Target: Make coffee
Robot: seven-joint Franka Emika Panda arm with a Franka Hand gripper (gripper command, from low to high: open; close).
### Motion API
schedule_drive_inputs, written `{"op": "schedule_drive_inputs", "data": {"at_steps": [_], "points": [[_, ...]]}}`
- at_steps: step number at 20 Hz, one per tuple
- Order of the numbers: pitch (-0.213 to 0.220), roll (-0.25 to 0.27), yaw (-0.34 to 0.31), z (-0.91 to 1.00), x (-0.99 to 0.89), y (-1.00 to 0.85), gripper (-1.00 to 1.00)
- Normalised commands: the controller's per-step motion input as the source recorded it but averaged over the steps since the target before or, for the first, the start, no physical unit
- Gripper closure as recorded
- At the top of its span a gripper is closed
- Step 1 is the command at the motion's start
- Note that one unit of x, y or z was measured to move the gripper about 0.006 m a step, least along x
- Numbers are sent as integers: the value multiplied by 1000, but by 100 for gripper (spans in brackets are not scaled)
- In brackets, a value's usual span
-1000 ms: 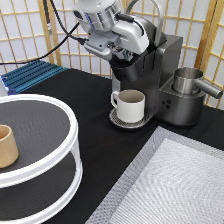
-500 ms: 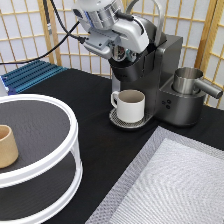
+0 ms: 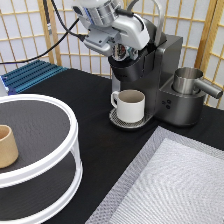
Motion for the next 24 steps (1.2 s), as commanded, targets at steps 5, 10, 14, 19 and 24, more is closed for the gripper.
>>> {"op": "schedule_drive_inputs", "data": {"at_steps": [5,10,14,19,24], "points": [[0,3,-20,477,-314,-176,-100],[-4,44,-17,175,-162,-497,-100],[-13,-15,-35,9,236,71,-100],[0,-52,-9,74,402,370,-100],[1,-18,12,23,308,208,-100]]}}
